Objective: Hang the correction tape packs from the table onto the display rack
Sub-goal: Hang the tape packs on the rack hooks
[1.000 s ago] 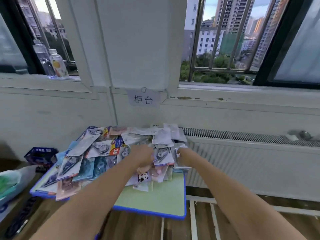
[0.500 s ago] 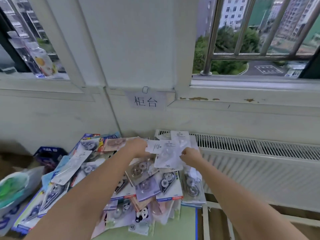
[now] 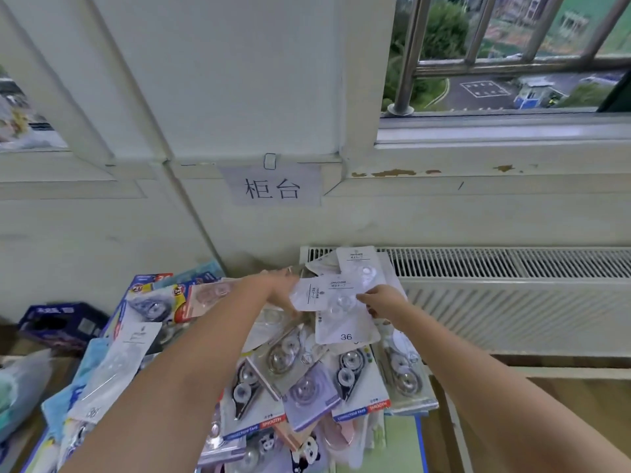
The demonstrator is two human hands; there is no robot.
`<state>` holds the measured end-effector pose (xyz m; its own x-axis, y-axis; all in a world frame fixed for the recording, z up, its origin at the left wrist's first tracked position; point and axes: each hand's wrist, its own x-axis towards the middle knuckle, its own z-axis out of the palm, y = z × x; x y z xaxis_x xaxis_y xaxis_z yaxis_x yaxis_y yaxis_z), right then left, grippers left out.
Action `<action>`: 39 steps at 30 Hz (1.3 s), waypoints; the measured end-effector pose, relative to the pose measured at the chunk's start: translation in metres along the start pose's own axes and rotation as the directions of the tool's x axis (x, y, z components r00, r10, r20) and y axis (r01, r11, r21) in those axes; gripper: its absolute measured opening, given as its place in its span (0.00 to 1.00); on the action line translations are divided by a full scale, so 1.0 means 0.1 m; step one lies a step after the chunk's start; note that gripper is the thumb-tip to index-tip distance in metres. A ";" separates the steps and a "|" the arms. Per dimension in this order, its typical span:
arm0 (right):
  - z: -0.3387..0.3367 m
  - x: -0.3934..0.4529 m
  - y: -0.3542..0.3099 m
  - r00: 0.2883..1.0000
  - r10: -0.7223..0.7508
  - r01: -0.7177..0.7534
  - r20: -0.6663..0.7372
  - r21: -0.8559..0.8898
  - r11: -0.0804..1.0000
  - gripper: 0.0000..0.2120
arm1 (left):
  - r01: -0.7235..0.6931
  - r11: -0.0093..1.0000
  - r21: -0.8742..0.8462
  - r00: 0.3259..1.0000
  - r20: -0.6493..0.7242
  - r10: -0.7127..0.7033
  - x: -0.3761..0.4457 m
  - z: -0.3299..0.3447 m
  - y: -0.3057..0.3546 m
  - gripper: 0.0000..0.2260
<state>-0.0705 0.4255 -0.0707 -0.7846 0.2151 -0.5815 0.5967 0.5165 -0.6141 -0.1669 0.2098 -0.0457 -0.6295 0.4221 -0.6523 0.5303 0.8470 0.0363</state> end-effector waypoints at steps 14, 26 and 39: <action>0.04 -0.10 0.01 0.993 0.103 -0.074 -0.050 0.401 0.913 0.10 | -0.071 0.991 -0.116 0.995 -0.073 0.063 -0.14 0.01 0.04 0.47; 0.04 -0.22 0.03 0.993 0.095 -0.045 -0.067 0.532 0.846 0.13 | -0.017 0.960 -0.280 0.997 -0.083 -0.007 -0.20 0.15 0.02 0.47; 0.08 -0.22 0.06 0.996 0.077 -0.046 -0.040 0.514 0.857 0.12 | -0.010 0.964 -0.266 0.996 -0.083 -0.012 -0.15 0.23 -0.04 0.46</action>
<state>-0.0487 0.4168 -0.0660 -0.7423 0.2873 -0.6053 0.6336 0.0069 -0.7737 -0.1468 0.1924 -0.0539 -0.6809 0.4370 -0.5877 0.3667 0.8981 0.2429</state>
